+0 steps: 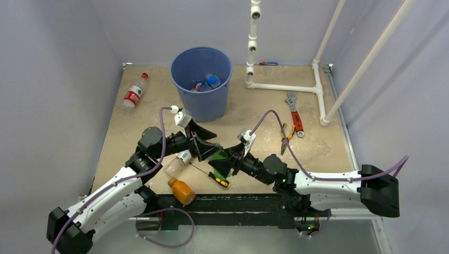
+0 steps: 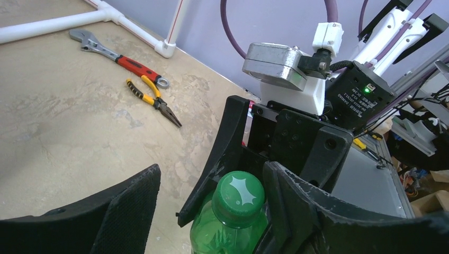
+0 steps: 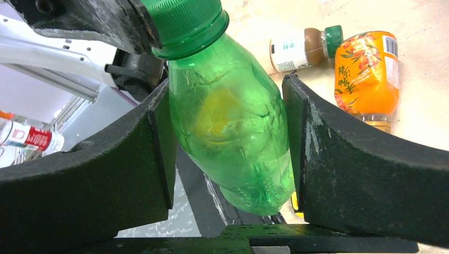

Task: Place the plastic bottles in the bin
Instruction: Place the plastic bottle in the trash bin.

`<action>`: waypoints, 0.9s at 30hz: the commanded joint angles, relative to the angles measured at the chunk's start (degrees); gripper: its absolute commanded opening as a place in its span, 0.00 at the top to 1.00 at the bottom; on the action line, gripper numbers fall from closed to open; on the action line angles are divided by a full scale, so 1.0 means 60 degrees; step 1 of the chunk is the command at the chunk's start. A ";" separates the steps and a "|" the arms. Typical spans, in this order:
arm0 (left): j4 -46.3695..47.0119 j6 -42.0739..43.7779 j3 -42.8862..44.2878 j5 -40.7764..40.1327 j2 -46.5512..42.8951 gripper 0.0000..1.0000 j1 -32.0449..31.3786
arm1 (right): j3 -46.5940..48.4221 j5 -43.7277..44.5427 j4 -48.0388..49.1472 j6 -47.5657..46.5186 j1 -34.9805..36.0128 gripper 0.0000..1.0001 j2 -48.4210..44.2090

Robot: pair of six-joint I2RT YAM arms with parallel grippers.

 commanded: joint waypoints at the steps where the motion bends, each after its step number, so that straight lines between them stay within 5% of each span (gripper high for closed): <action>1: 0.0259 0.0129 0.0006 0.0168 0.0111 0.32 -0.0063 | 0.0366 0.0631 0.0115 0.0317 0.0061 0.68 -0.0195; 14: 0.0136 0.0151 0.0096 0.0492 0.0360 0.64 -0.0181 | 0.0440 0.0663 0.0046 0.0545 0.0061 0.67 -0.0173; 19: -0.0033 0.0144 0.0188 0.0504 0.0506 0.51 -0.0198 | 0.0395 0.0709 0.0082 0.0583 0.0087 0.67 -0.0213; 22: -0.0026 0.0168 0.0182 0.0554 0.0463 0.52 -0.0214 | 0.0395 0.0775 0.0069 0.0583 0.0118 0.67 -0.0251; 25: -0.0012 0.0194 0.0206 0.0733 0.0530 0.67 -0.0253 | 0.0409 0.0778 0.0056 0.0570 0.0134 0.67 -0.0249; 27: -0.0047 0.0225 0.0234 0.0725 0.0529 0.87 -0.0271 | 0.0424 0.0792 0.0029 0.0554 0.0162 0.67 -0.0226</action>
